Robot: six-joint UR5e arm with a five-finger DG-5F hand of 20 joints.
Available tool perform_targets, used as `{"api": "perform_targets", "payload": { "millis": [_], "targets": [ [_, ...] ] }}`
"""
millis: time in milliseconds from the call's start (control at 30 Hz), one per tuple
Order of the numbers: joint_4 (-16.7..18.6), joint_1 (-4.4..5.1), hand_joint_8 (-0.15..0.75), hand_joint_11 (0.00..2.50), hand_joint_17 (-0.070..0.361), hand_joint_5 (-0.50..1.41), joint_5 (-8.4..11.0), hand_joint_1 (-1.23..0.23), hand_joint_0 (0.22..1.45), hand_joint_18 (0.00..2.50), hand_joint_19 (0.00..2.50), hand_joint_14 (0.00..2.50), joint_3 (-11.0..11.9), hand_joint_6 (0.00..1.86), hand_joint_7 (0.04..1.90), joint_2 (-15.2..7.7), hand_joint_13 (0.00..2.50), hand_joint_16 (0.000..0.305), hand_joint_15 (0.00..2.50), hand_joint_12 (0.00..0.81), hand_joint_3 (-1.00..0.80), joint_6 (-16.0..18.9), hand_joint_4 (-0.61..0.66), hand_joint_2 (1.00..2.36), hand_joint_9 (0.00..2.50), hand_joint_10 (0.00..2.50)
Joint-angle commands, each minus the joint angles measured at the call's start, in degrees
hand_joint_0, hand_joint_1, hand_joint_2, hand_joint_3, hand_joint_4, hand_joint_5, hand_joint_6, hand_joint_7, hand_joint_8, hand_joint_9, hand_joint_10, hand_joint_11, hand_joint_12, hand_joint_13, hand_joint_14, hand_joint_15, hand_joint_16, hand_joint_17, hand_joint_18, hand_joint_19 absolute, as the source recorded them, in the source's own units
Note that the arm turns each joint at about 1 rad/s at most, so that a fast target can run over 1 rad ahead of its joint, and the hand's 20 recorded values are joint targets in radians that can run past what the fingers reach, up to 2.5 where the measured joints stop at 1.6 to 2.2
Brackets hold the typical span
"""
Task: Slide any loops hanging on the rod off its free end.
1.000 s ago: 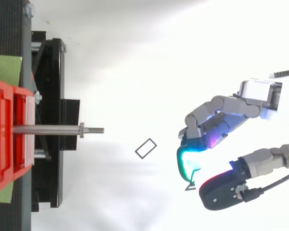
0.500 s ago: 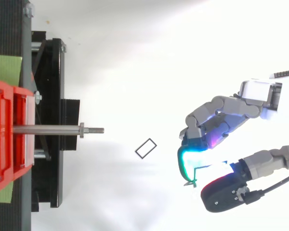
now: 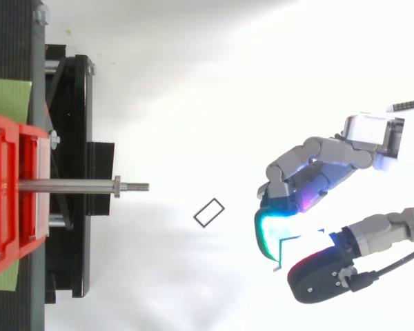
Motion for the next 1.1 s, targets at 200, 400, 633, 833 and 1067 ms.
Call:
{"api": "perform_targets", "payload": {
  "millis": [200,400,633,833,1067],
  "targets": [
    [0.00,-0.09,0.313,0.31,0.096,-0.16,0.00,-0.80,0.59,0.57,0.11,0.00,0.02,0.85,1.15,0.05,0.58,0.043,0.00,0.327,-0.40,0.00,0.18,1.01,0.90,0.01],
    [0.00,0.00,0.317,0.31,0.097,-0.16,0.00,-0.71,0.57,0.57,0.11,0.00,0.02,0.85,1.12,-0.04,0.59,0.043,0.00,0.328,-0.43,0.00,0.19,1.01,0.91,0.01],
    [0.00,0.00,0.325,0.32,0.096,-0.15,-0.09,-0.60,0.56,0.58,0.11,0.00,0.02,0.84,1.14,-0.04,0.60,0.043,0.00,0.326,-0.43,0.00,0.19,1.01,0.93,0.01],
    [0.00,0.00,0.325,0.32,0.096,-0.15,0.00,-0.59,0.57,0.57,0.11,0.00,0.02,0.84,1.14,0.05,0.59,0.042,0.00,0.323,-0.39,0.18,0.18,1.01,0.93,0.01],
    [-0.17,-0.17,0.327,0.31,0.096,-0.14,0.00,-0.66,0.56,0.58,0.10,0.00,-0.07,0.87,1.16,-0.04,0.60,0.043,0.00,0.323,-0.22,0.18,0.15,1.02,0.94,0.01]
  ]
}}
